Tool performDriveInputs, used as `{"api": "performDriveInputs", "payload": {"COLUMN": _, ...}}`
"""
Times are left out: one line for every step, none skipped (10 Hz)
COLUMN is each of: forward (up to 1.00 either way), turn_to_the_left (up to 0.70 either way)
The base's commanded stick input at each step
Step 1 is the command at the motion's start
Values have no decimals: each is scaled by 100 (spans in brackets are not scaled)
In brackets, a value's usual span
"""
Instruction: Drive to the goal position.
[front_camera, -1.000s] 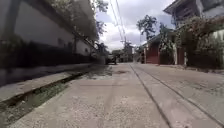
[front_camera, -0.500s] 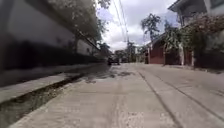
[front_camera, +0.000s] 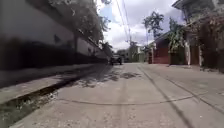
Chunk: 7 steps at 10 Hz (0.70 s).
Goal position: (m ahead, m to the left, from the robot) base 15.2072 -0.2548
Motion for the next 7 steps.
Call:
{"api": "performDriveInputs", "payload": {"forward": 100, "turn_to_the_left": -3}}
{"api": "performDriveInputs", "payload": {"forward": 100, "turn_to_the_left": 0}}
{"api": "performDriveInputs", "payload": {"forward": 100, "turn_to_the_left": 0}}
{"api": "performDriveInputs", "payload": {"forward": 100, "turn_to_the_left": 0}}
{"api": "performDriveInputs", "payload": {"forward": 100, "turn_to_the_left": 0}}
{"api": "performDriveInputs", "payload": {"forward": 100, "turn_to_the_left": 0}}
{"api": "performDriveInputs", "payload": {"forward": 100, "turn_to_the_left": 0}}
